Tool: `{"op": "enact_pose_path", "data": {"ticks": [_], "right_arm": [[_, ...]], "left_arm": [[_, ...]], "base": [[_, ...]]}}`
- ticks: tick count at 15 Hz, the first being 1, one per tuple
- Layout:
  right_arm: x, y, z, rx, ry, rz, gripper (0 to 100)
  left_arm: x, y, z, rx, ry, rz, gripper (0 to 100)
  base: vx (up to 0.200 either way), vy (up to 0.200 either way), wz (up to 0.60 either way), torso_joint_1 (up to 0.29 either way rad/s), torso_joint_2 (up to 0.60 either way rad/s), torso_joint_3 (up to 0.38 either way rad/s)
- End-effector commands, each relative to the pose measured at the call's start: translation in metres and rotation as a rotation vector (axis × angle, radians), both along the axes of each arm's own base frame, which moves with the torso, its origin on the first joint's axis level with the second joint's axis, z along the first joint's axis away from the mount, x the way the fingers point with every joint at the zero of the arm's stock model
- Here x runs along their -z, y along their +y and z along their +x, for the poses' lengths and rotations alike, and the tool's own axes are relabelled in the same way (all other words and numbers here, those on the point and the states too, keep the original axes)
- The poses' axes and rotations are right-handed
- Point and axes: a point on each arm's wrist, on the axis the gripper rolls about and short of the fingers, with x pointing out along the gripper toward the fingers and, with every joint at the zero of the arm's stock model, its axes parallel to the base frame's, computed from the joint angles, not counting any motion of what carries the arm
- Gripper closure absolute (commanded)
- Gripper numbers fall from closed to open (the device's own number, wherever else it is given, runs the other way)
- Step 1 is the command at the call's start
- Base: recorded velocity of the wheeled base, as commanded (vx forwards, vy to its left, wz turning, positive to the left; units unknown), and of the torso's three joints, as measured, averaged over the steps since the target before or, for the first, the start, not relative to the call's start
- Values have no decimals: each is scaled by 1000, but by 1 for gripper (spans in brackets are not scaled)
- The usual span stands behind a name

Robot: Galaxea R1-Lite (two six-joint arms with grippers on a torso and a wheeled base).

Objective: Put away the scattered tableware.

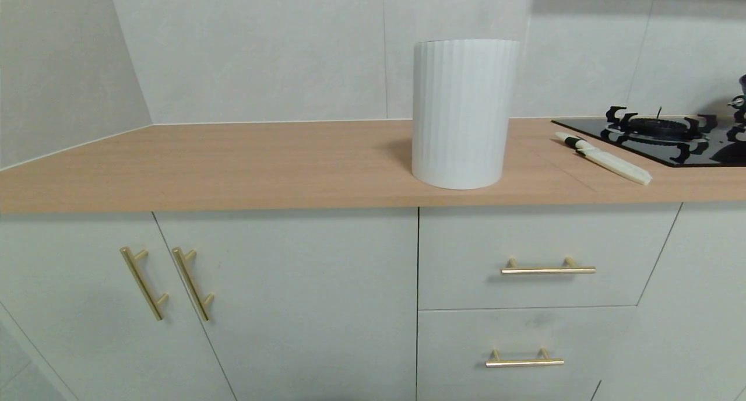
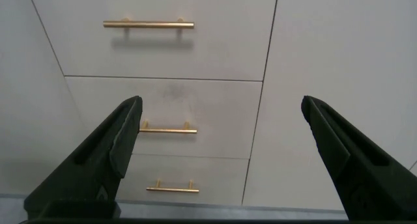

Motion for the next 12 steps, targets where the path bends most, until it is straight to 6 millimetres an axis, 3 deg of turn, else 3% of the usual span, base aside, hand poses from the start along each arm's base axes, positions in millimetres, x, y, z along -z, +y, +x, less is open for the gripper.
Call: {"op": "enact_pose_path", "data": {"ticks": [1, 6, 12], "right_arm": [[0, 0, 0, -1, 1, 0, 0], [0, 0, 0, -1, 1, 0, 0], [0, 0, 0, -1, 1, 0, 0]], "left_arm": [[0, 0, 0, -1, 0, 0, 0], [0, 0, 0, -1, 0, -1, 0], [0, 0, 0, -1, 0, -1, 0]], "base": [[0, -200, 0, 2, 2, 2], [0, -200, 0, 5, 3, 5], [0, 0, 0, 0, 0, 0]]}}
